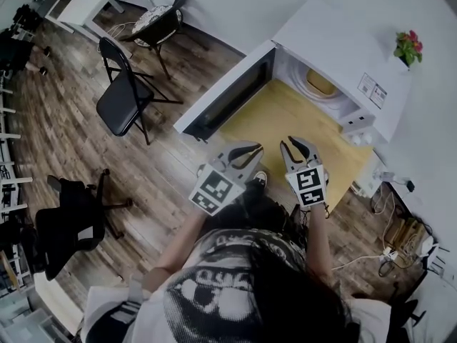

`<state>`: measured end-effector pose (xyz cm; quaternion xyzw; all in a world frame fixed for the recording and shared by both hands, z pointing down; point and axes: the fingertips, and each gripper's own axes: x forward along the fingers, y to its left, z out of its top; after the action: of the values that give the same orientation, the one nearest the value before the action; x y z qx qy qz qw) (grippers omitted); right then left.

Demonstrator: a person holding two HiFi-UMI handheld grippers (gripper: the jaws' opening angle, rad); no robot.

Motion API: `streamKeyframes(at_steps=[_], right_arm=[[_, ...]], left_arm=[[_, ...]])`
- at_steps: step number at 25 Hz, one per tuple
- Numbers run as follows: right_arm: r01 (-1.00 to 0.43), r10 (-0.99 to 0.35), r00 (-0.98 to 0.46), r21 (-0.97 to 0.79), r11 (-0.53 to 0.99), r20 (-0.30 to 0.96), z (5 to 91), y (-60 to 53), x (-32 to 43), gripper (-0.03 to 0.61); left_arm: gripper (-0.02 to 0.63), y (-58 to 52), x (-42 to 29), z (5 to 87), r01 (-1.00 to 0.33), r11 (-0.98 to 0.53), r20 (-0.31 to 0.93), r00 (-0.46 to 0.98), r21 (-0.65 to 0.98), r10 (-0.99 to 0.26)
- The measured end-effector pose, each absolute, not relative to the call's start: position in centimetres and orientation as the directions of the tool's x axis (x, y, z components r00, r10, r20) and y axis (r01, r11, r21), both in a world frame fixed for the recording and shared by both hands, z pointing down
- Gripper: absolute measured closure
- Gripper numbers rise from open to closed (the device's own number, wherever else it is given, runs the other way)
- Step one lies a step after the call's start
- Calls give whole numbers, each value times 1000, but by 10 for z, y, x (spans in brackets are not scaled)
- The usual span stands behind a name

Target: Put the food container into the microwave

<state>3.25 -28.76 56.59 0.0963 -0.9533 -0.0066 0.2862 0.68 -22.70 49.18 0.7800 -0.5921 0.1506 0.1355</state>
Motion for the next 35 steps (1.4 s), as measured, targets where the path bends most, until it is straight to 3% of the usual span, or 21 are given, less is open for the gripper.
streamKeyframes(at_steps=[27,35], right_arm=[[-177,-190,-863,71,982,468,517,-76,64,494],[-214,-219,-861,64,975,460,512,-49,93,528]], left_arm=[[598,-34,29,465,-973,-228,322,225,29,-920],[598,-8,42,467,-974,-227,307,222,22,-925]])
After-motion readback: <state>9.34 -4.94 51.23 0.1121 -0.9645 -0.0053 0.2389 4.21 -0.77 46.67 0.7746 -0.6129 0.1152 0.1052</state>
